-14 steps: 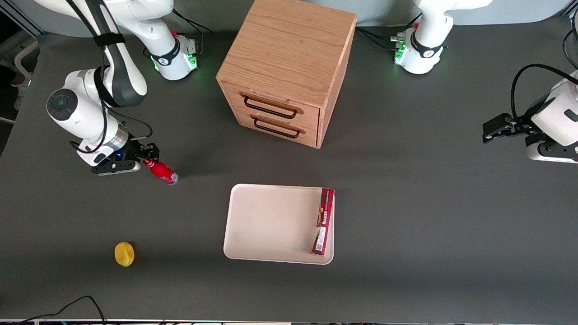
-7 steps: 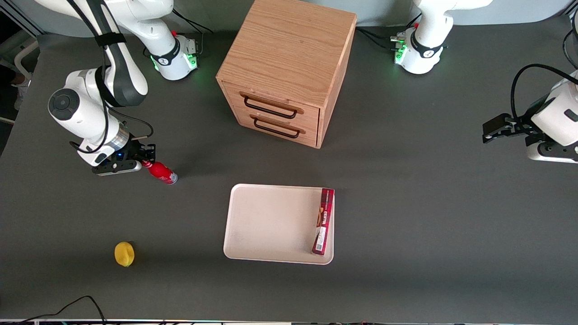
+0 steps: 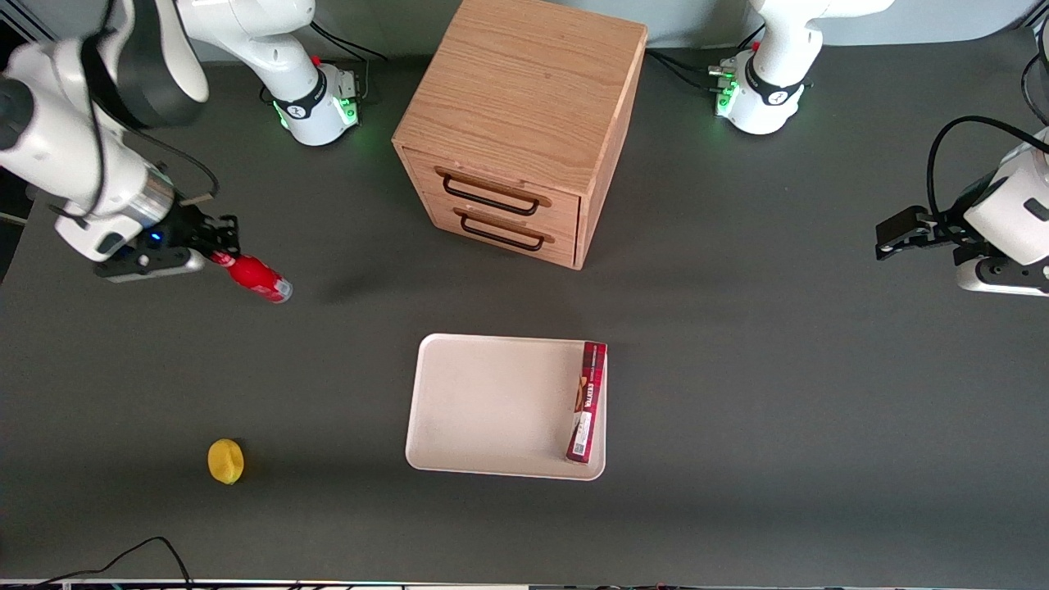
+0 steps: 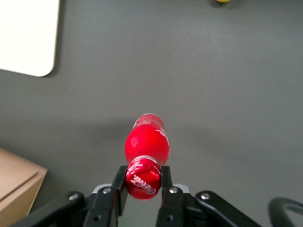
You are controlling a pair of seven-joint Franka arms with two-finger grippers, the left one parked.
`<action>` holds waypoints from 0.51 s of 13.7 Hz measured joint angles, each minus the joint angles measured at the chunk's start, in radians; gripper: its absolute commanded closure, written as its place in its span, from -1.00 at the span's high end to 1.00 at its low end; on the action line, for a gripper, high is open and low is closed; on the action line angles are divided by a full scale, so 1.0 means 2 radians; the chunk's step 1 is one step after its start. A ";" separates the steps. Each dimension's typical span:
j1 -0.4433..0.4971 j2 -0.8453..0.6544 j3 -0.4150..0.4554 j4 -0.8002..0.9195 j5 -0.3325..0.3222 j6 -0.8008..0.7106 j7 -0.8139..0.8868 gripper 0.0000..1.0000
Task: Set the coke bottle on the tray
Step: 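Close the right gripper on the bottle's cap end and lift, then carry the held bottle with the right gripper toward the white tray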
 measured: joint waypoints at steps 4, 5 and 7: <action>-0.004 0.002 -0.001 0.157 0.000 -0.165 0.000 -1.00; -0.004 0.008 -0.001 0.170 0.000 -0.169 0.000 -1.00; -0.003 0.034 0.001 0.194 0.000 -0.170 0.005 -1.00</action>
